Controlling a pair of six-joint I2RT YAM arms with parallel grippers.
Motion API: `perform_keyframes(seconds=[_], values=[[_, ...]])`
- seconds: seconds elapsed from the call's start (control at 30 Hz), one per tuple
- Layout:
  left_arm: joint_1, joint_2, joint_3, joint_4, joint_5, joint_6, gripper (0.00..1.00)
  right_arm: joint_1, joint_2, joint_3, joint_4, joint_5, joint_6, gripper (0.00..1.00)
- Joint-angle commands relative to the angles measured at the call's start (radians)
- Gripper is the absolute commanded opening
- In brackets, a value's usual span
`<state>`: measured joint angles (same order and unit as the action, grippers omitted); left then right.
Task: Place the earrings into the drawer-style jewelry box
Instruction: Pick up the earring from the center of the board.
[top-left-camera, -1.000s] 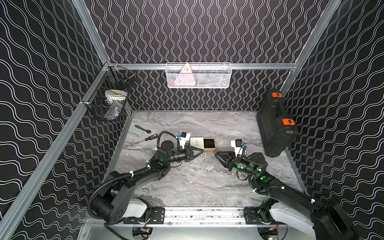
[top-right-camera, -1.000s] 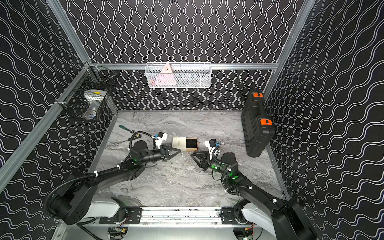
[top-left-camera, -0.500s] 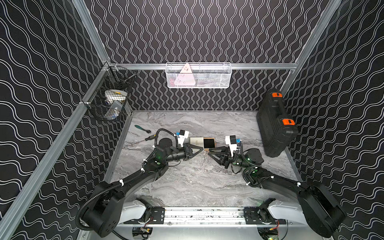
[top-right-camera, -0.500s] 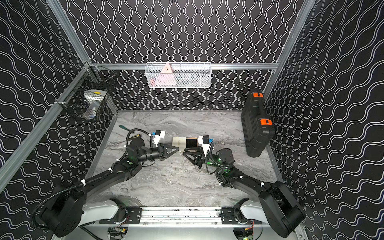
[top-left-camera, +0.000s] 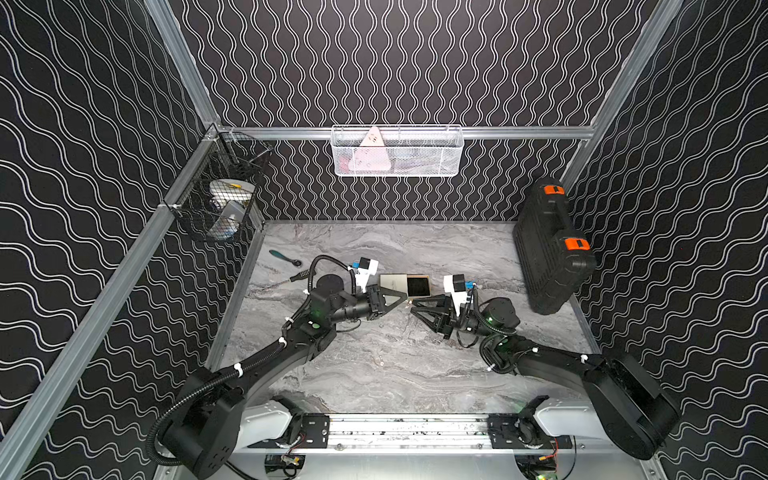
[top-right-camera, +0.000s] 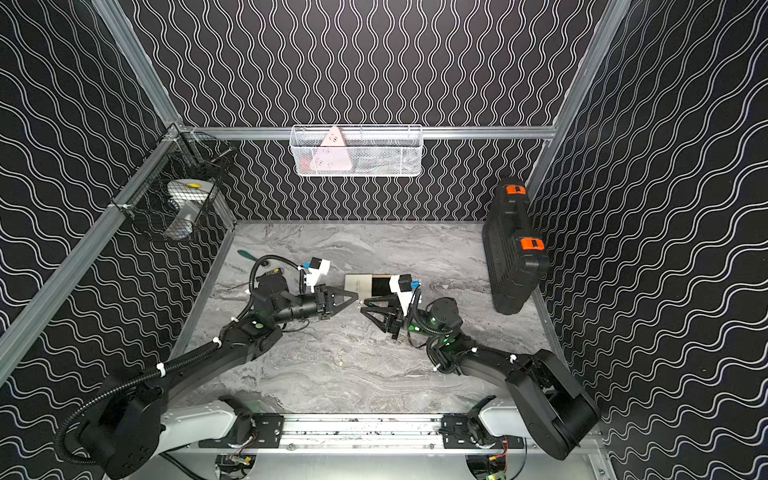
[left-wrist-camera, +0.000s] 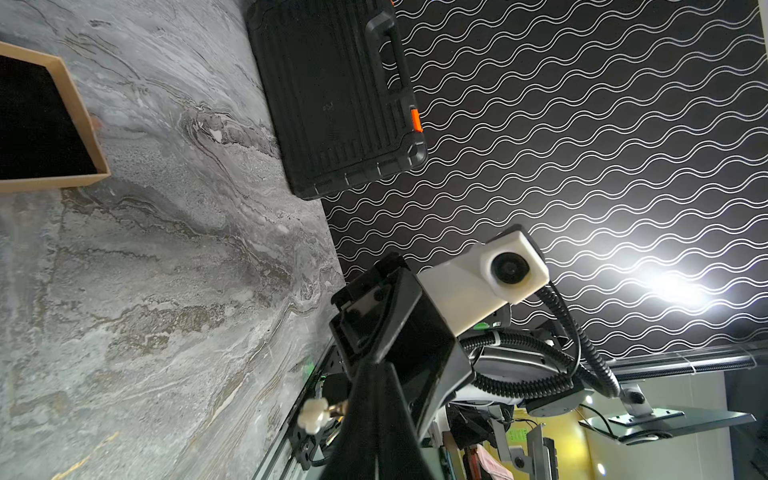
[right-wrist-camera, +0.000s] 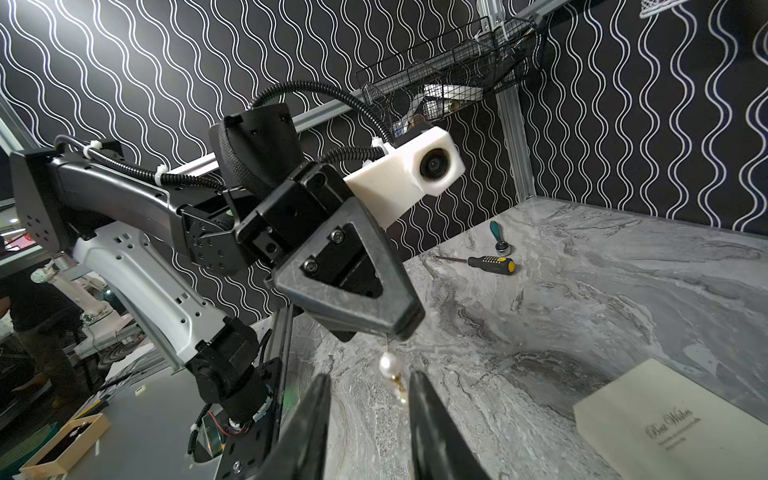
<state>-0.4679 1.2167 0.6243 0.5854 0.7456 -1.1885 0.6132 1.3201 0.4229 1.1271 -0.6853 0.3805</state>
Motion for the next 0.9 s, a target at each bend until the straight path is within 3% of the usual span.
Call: perform_keyframes(seconds=[0.0,0.37,0.73,0.87], values=[[-0.005,0.004,0.008,0.044,0.023,-0.031,0.06,0.002,0.005,0.015,0.043,0.012,-0.014,0.34],[-0.013,0.000,0.012,0.030,0.022,-0.020,0.07,0.002,0.024,0.019,0.059,0.012,0.000,0.27],[-0.012,0.007,0.008,0.040,0.024,-0.023,0.07,0.002,0.010,0.005,0.066,0.017,-0.010,0.11],[-0.013,-0.002,0.011,0.021,0.020,-0.013,0.07,0.002,0.007,0.002,0.075,0.016,-0.005,0.11]])
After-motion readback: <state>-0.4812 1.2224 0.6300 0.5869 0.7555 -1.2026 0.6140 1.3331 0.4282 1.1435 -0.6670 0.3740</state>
